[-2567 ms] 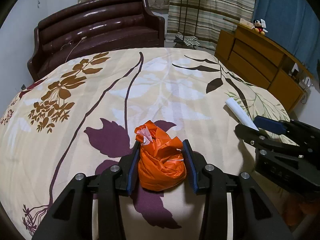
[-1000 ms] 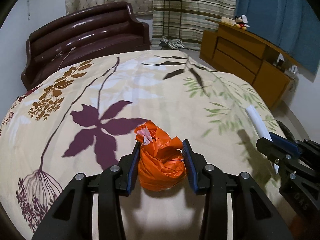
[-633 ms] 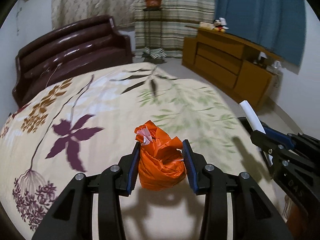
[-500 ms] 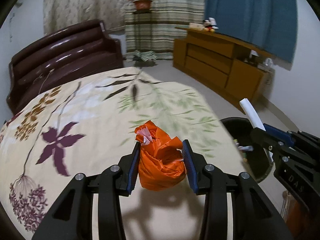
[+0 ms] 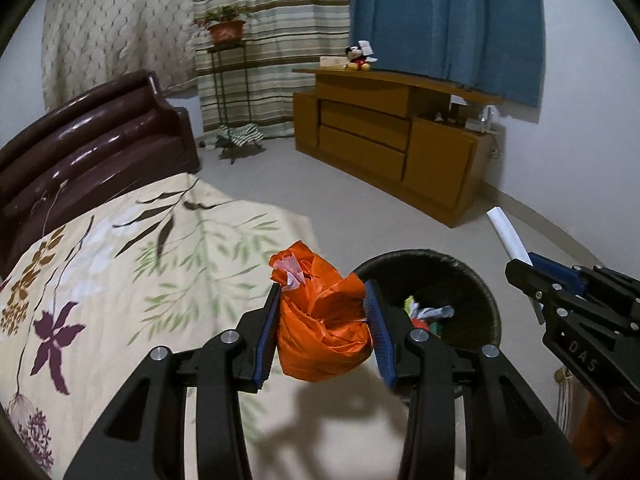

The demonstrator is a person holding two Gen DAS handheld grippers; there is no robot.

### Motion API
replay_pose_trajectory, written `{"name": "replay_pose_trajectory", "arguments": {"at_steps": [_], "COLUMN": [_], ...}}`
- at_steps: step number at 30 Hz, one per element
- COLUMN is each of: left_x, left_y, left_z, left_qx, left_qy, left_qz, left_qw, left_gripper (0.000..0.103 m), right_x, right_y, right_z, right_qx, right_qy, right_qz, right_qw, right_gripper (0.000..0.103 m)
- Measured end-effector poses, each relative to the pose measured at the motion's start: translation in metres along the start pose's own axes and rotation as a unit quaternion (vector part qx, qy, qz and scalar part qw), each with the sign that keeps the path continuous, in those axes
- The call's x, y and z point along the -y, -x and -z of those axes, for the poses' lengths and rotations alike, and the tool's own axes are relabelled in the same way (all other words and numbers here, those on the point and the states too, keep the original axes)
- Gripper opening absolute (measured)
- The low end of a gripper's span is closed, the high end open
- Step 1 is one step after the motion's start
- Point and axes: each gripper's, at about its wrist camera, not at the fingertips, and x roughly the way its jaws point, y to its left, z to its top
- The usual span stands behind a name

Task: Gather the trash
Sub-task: 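Carry the orange wrapper and white tube over the black bin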

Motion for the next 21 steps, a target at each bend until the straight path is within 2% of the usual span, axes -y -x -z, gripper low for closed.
{"name": "replay_pose_trajectory", "arguments": {"at_steps": [7,21], "left_x": [0.023,0.044], "left_y": [-0.02,-0.059], "left_z": [-0.007,-0.019], "left_qx": [0.0,-0.017], "left_qy": [-0.015,-0.027], "left_qz": [0.003,-0.014], "left_qw": [0.9999,0.9994], "left_gripper": [0.041,0.041], "right_x": [0.015,0.03], "right_y": [-0.009,-0.037], "right_z": [-0.001,-0.003], "right_qx": [0.007,0.004], "right_qy": [-0.003,-0.019], "right_qz": [0.024,0.025], "right_qw": [1.0,1.0], "right_gripper": [0.019,0.02]}}
